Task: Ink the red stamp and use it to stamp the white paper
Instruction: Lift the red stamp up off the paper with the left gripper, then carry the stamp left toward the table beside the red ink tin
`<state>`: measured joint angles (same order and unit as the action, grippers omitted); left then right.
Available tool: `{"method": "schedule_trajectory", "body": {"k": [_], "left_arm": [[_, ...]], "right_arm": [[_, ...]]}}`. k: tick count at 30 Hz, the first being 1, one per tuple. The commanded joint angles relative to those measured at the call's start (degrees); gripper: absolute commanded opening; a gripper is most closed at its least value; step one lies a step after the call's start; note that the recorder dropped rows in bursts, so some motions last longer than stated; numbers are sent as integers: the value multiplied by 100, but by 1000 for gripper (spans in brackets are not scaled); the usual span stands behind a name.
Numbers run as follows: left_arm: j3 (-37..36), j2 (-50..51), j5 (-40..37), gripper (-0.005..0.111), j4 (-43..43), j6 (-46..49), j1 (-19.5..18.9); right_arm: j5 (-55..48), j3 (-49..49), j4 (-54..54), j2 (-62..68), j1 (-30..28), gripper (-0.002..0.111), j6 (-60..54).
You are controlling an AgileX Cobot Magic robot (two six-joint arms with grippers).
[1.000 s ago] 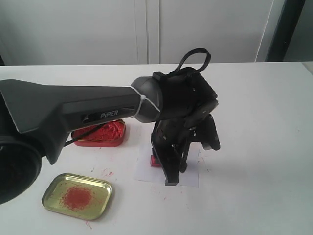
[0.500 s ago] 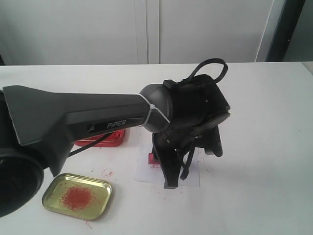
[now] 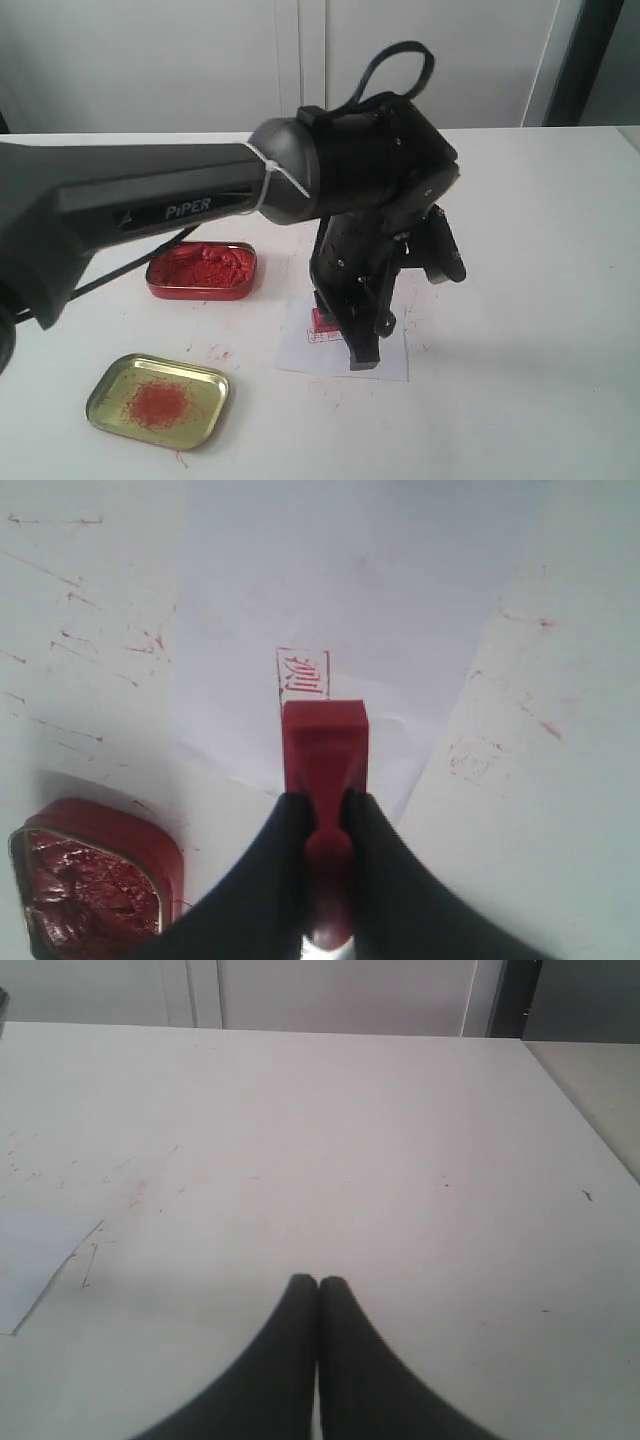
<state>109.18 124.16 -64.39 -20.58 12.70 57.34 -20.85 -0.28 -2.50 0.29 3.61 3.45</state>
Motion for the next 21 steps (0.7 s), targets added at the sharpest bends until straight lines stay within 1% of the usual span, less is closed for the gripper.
{"method": "schedule_trajectory", "body": {"k": [1,3,7,10,17,21], "left_arm": [[-52,-211,-314,0,483,-57,-291],[-52,-237,-308,0,701,-57,-424],[-52,-274,-246,0,1241,-57,-814],[-52,-284,-225,0,1463,-57,-1024],[-52,-284,-225,0,1927,-34,-1400],[-52,-284,-225,0,2333,7,-1627]], "right_arm": [[92,28,-32,-29,-27,0,27],[92,28,-32,-29,-27,0,27],[92,28,-32,-29,-27,0,27],[92,28,-32,-29,-27,0,27],[92,28,-32,-29,-27,0,27],[92,28,-32,-29,-27,0,27]]}}
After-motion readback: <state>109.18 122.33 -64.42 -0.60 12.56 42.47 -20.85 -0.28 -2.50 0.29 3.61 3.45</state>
